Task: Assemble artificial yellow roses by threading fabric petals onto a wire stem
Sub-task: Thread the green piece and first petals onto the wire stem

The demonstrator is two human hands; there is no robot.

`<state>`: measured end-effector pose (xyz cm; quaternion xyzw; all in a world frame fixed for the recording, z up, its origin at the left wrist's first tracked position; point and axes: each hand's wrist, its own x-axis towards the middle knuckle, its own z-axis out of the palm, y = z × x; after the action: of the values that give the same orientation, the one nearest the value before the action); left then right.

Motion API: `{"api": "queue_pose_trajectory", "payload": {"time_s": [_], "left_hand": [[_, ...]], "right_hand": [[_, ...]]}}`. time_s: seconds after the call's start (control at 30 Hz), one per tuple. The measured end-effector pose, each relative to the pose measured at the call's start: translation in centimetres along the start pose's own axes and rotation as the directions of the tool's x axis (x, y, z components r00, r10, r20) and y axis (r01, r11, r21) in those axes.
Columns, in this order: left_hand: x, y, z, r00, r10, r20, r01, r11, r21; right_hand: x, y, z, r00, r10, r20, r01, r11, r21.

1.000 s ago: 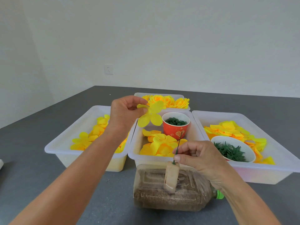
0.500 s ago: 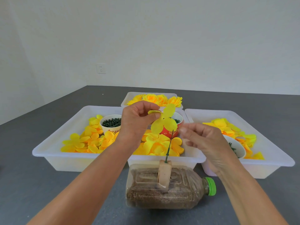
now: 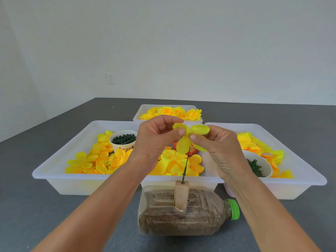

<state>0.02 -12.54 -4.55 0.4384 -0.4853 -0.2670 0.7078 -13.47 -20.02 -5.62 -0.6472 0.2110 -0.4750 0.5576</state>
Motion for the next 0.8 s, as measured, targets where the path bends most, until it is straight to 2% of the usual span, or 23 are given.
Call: {"api": "queue_pose_trajectory", "payload": {"time_s": [0.17,0.27,0.63,0.8], "left_hand": [[-0.1,-0.4,0.0,0.998,0.057,0.024,-0.061,0.956,0.286],[-0.1,-0.5,0.3,0.988,0.151,0.028,-0.149,0.894,0.423],[-1.5,0.7,0.4,0.975,0.224,0.016,-0.214,0.906,0.366],[-2.5,0.4,-0.2,0.958,0.276,0.078,-0.283,0.86,0.426]], "right_hand": [[-0.1,0.1,-0.1,0.976,-0.216,-0.023,0.21,0.963,-0.169],[-0.4,0.0,-0.2,0.965,-0.264,-0.004,0.256,0.941,-0.22],[-1.9,-0.9,-0.6,0.941,-0.324,0.102,0.338,0.922,-0.192],[-2.5,-0.9,-0.7,0.902,-0.402,0.157,0.432,0.841,-0.326]]}}
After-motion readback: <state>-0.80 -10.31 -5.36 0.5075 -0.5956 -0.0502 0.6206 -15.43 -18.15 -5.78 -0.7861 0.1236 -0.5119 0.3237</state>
